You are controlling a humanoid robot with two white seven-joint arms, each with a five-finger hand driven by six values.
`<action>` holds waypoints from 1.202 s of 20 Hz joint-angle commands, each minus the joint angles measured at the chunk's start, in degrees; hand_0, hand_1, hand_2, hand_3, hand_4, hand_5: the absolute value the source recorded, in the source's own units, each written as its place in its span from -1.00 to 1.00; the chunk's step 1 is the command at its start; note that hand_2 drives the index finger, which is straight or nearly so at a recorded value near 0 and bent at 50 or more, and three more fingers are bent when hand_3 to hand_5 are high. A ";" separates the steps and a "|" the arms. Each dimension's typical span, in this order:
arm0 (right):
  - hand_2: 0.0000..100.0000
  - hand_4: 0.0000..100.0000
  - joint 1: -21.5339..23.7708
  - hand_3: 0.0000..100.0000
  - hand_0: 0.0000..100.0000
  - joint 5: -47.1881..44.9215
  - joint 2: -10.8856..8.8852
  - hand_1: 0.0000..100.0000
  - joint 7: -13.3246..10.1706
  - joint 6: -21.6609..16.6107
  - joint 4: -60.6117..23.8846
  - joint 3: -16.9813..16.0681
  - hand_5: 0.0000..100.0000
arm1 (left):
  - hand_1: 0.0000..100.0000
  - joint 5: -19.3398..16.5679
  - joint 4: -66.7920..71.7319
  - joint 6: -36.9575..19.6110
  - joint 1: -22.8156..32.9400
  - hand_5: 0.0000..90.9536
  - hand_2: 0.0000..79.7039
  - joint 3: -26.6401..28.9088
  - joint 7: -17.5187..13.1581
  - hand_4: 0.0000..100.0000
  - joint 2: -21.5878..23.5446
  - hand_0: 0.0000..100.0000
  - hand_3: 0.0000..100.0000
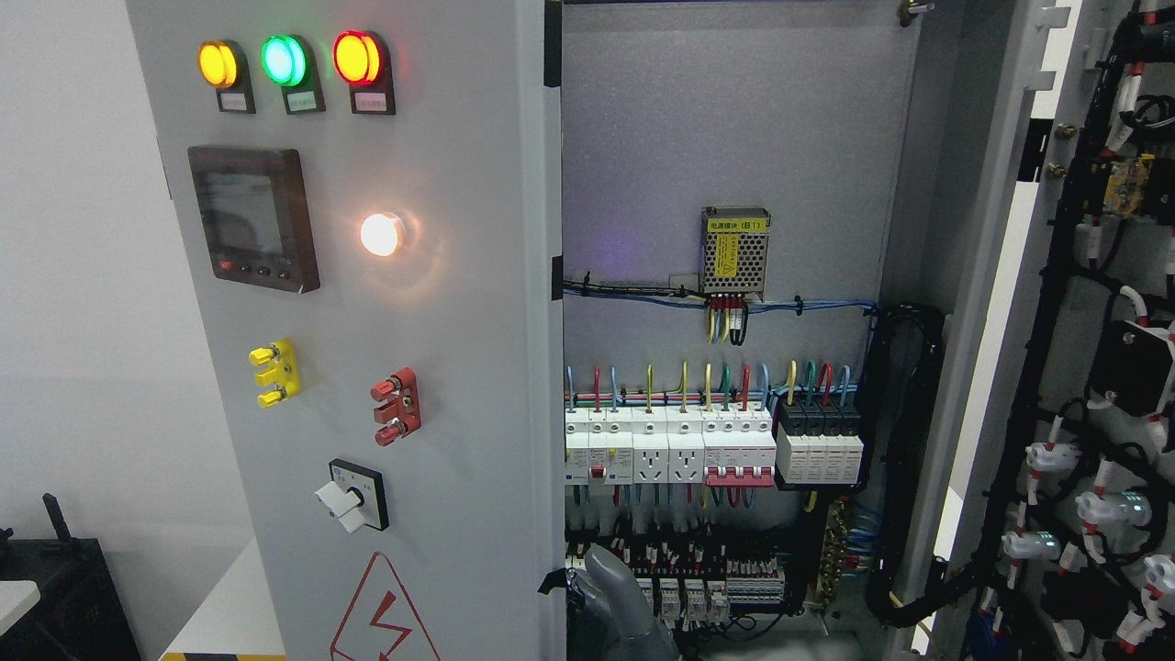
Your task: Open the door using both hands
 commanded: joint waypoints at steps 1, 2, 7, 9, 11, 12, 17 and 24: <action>-1.00 -1.00 1.08 -1.00 -1.00 -0.22 0.10 -1.00 0.03 -0.04 -3.23 3.11 -1.00 | -1.00 0.00 -0.70 0.02 0.00 -1.00 -1.00 -0.02 0.02 -0.91 0.00 -1.00 -1.00; -1.00 -1.00 1.34 -1.00 -1.00 -0.22 0.10 -1.00 0.03 -0.04 -3.76 3.46 -1.00 | -1.00 0.00 -0.70 -0.07 0.00 -1.00 -1.00 -0.02 0.02 -0.91 0.00 -1.00 -1.00; -1.00 -1.00 1.61 -1.00 -1.00 -0.22 0.10 -1.00 0.03 -0.04 -5.08 4.34 -1.00 | -1.00 0.00 -0.70 0.02 0.00 -1.00 -1.00 -0.02 0.02 -0.91 0.00 -1.00 -1.00; -1.00 -1.00 1.87 -1.00 -1.00 -0.22 0.10 -1.00 0.12 -0.04 -5.52 4.43 -1.00 | -1.00 0.00 -0.79 0.02 0.00 -1.00 -1.00 -0.02 0.02 -0.91 0.00 -1.00 -1.00; -1.00 -1.00 2.05 -1.00 -1.00 -0.22 0.10 -1.00 0.12 -0.04 -5.96 5.56 -1.00 | -1.00 0.00 -0.70 0.02 0.00 -1.00 -1.00 0.07 0.02 -0.91 0.00 -1.00 -1.00; -1.00 -1.00 2.13 -1.00 -1.00 -0.22 0.10 -1.00 0.12 -0.04 -6.22 6.00 -1.00 | -1.00 0.00 -0.79 0.02 0.00 -1.00 -1.00 -0.02 0.02 -0.91 0.00 -1.00 -1.00; -1.00 -1.00 3.10 -1.00 -1.00 -0.22 0.45 -1.00 0.12 -0.04 -6.57 6.54 -1.00 | -1.00 0.00 -0.79 0.02 0.00 -1.00 -1.00 0.07 0.02 -0.91 0.00 -1.00 -1.00; -1.00 -1.00 2.84 -1.00 -1.00 -0.22 0.37 -1.00 0.03 -0.04 -6.93 9.87 -1.00 | -1.00 0.00 -0.79 0.02 0.00 -1.00 -1.00 -0.02 0.02 -0.91 0.00 -1.00 -1.00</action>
